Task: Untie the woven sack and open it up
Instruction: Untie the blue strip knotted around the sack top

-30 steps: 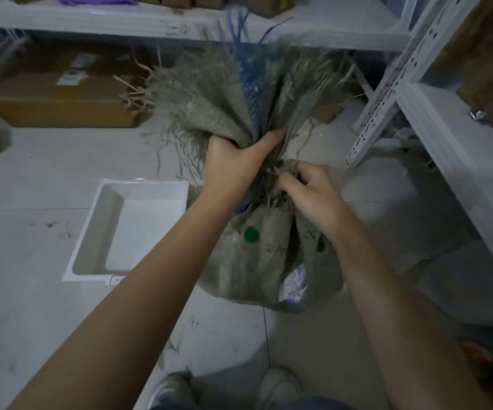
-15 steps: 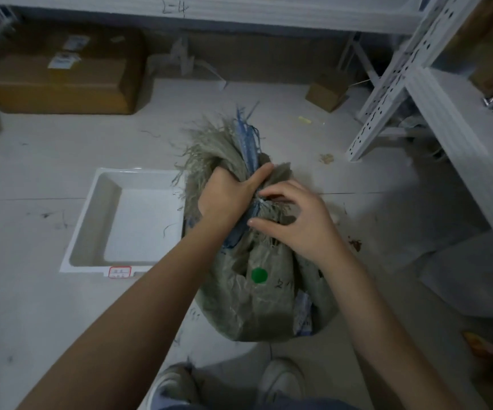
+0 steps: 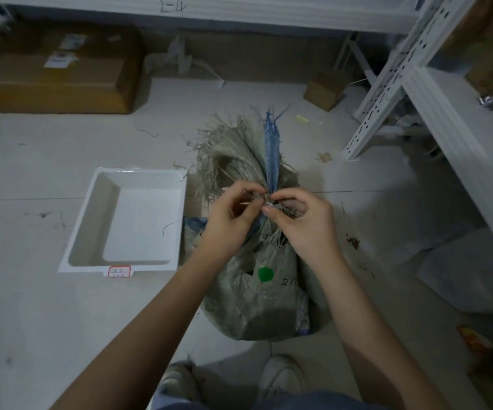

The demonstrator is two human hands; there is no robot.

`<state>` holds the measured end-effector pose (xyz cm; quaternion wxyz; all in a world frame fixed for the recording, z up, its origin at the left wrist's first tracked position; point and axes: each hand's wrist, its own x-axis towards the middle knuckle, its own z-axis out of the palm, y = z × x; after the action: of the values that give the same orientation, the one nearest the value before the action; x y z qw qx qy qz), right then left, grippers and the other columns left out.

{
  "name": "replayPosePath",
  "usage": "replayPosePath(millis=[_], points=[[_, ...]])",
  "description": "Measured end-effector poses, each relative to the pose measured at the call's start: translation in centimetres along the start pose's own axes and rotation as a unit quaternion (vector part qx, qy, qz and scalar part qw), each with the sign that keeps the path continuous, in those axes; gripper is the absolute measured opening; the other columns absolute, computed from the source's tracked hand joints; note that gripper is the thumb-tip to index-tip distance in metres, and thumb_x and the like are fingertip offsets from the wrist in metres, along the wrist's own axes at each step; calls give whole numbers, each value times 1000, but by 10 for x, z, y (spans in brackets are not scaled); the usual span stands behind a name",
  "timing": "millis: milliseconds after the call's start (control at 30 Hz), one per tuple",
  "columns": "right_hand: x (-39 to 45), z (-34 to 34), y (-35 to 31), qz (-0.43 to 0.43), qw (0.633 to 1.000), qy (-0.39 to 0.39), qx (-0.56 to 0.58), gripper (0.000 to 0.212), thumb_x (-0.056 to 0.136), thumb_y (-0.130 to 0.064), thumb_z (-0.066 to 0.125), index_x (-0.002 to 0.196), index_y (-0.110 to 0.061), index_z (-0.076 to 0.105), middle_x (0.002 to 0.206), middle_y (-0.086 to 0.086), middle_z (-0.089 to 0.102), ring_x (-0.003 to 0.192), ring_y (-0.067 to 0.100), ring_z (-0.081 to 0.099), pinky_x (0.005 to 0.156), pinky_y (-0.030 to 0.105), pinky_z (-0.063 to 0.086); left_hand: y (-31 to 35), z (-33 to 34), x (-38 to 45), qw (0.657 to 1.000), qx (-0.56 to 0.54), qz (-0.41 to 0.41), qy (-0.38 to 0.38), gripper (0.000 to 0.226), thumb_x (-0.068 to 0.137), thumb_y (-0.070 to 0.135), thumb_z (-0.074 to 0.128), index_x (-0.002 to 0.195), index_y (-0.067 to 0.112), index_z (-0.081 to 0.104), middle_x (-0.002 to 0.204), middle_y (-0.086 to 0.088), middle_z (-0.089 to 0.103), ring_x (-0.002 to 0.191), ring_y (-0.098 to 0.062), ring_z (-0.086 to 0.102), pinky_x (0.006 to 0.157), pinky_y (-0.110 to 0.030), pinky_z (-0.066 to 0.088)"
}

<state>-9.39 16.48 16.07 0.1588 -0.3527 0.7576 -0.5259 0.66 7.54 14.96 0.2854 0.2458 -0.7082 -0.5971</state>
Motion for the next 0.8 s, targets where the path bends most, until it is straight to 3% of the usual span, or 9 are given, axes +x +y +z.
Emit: replayPosePath(millis=[67,167,267,400,467,533,700,800], points=[[-2,0,-2,11,1000,1,19,25,70,-7,80,75,-24,62,79,-8,66,80,3,65,74,11,50,2,-1,-3,1000,5,25,4,25,89,-2,53,99,17,67,86,9,63,81,1,61,75,-14,47],[-2,-1,-6,7,999,2,41,29,68,-4,81,71,-25,61,77,-13,63,72,-8,61,67,5,46,3,-5,-6,999,10,43,18,26,86,2,55,100,19,69,76,-3,59,71,-11,55,65,-13,42],[-2,-2,-5,-26,999,-11,39,23,71,-4,79,78,-20,65,85,-14,61,78,-3,61,72,5,45,4,-10,-5,999,28,35,7,28,89,2,56,105,22,67,79,-3,63,75,-5,56,69,-7,42],[-2,-1,3,-55,998,-18,-2,15,78,-7,74,88,-18,69,101,-10,57,100,13,62,85,20,51,9,-8,-5,1000,-3,-23,10,24,89,3,58,103,19,68,92,8,68,86,7,63,82,-7,47],[-1,2,4,-82,996,-1,-30,11,79,-7,71,90,-10,72,99,-3,56,97,18,62,83,26,53,9,-7,-4,998,-16,-50,20,22,85,7,64,100,22,68,95,8,69,91,-1,65,87,-15,50],[0,4,5,-114,992,19,-59,9,79,-5,69,87,-5,73,93,-1,56,88,15,61,79,22,51,9,-6,-4,998,-1,-58,12,24,83,9,67,97,28,66,98,8,69,91,-6,65,89,-20,52],[-2,7,7,-120,989,22,-84,5,80,-2,66,84,-2,69,89,0,54,84,5,54,75,5,42,8,-6,-3,997,60,-45,25,22,81,8,70,97,23,68,89,17,66,60,14,56,65,-4,44],[-1,7,7,-128,989,14,-69,6,81,2,62,84,1,68,89,1,53,84,5,53,76,7,42,7,-5,-1,994,86,-42,49,20,79,9,72,97,18,73,85,18,66,62,15,57,65,-2,43]])
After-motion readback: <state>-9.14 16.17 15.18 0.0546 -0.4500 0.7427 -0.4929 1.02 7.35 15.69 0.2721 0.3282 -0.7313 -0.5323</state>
